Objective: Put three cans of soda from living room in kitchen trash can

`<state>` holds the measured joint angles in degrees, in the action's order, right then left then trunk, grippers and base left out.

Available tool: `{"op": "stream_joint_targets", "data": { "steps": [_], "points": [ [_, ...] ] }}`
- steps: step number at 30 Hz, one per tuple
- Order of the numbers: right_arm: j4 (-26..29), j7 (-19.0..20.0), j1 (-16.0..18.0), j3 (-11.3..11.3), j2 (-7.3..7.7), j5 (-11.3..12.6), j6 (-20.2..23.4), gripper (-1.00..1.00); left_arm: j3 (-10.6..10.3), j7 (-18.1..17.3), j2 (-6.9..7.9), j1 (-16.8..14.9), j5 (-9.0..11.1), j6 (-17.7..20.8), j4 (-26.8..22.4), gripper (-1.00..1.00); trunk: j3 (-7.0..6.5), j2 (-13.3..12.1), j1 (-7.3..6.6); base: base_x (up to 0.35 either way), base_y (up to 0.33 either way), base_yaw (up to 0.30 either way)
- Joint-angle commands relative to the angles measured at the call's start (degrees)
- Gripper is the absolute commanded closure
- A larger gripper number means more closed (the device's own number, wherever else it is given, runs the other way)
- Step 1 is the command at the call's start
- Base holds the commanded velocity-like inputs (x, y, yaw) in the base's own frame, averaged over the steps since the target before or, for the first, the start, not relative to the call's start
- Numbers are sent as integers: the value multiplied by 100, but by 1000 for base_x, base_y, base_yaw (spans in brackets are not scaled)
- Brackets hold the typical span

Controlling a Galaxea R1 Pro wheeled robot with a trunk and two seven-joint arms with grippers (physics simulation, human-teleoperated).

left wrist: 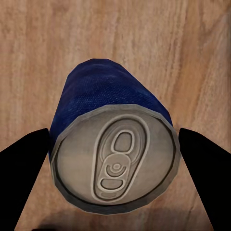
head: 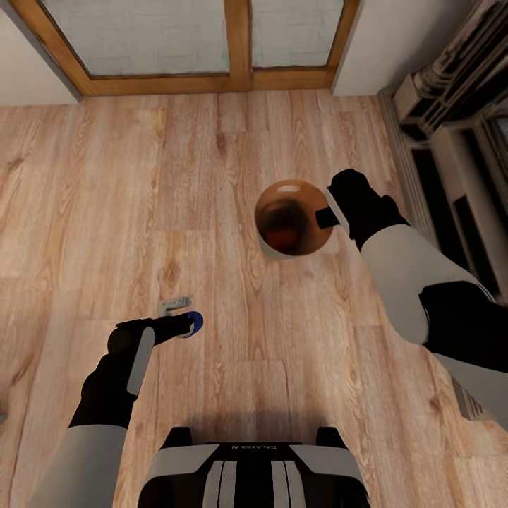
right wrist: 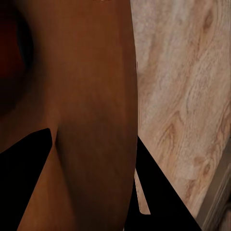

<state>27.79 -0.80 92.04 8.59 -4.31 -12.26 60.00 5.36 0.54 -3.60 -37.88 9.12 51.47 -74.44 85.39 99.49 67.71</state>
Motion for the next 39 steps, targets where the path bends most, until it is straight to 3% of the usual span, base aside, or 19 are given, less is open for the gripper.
{"op": "stream_joint_targets", "data": {
  "steps": [1,13,23,27,33,39],
  "points": [
    [64,0,-48,-4,3,67,0,100,0,2,0,0,-4,-1,0,100,-28,-41,-23,0,0,0],
    [752,8,-786,6,11,59,0,100,0,16,8,0,-36,-73,14,100,-354,-523,-286,0,0,0],
    [1818,11,-1789,19,78,61,0,100,6,7,17,3,-67,-717,661,100,-626,-924,-506,0,0,0],
    [2240,29,-2283,21,176,66,0,100,2,10,22,11,-94,-973,838,100,-735,-1084,-594,0,0,0],
    [2422,62,-2622,27,390,70,0,100,6,3,42,191,-295,-1499,973,100,-898,-1325,-725,0,0,0],
    [2834,375,-3097,58,748,66,0,100,-11,6,264,401,-348,-2177,1106,100,-1061,-1566,-857,0,0,0]
  ]
}}
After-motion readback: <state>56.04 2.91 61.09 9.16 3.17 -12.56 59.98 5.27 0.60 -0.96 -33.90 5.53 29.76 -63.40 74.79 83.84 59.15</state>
